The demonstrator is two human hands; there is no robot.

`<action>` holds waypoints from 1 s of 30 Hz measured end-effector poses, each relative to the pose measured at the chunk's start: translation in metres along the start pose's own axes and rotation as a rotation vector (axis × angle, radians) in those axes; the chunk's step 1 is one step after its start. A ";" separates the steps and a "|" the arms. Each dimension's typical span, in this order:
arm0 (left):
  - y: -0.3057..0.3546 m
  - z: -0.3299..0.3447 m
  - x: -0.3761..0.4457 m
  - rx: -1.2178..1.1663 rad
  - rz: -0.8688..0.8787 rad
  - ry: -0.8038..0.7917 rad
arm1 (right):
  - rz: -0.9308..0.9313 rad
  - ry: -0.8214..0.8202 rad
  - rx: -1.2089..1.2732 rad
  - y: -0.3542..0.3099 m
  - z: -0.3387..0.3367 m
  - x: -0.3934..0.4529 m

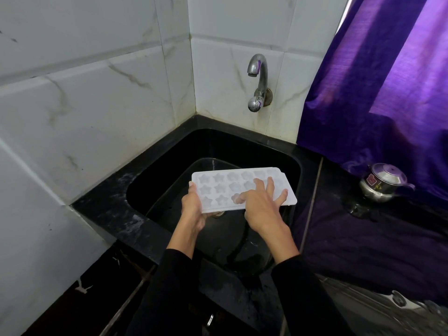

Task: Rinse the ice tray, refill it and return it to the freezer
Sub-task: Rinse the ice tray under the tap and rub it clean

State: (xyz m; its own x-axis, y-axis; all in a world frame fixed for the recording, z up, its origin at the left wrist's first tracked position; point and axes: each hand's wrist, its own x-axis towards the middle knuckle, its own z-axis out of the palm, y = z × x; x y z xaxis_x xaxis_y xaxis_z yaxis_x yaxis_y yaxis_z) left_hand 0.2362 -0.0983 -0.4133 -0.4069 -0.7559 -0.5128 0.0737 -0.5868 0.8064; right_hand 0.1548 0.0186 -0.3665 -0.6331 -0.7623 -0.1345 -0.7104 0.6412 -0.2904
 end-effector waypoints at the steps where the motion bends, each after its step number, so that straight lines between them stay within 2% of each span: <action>1: 0.000 0.001 0.000 0.001 0.002 -0.003 | -0.002 0.008 -0.008 -0.001 -0.001 -0.001; 12: 0.000 0.001 0.000 -0.005 0.007 -0.011 | -0.026 0.016 -0.045 -0.003 -0.004 -0.003; 19: -0.001 0.002 0.004 0.005 0.017 0.004 | -0.114 0.139 0.051 -0.004 0.001 -0.001; 30: -0.004 0.003 0.005 0.006 0.028 0.027 | -0.172 0.033 -0.023 -0.020 0.008 -0.008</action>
State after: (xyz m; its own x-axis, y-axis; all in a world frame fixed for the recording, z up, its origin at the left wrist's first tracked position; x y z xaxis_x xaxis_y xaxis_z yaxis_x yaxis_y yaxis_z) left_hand 0.2309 -0.0987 -0.4186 -0.3804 -0.7794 -0.4979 0.0787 -0.5637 0.8223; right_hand 0.1759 0.0113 -0.3671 -0.5115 -0.8576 -0.0533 -0.8156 0.5041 -0.2843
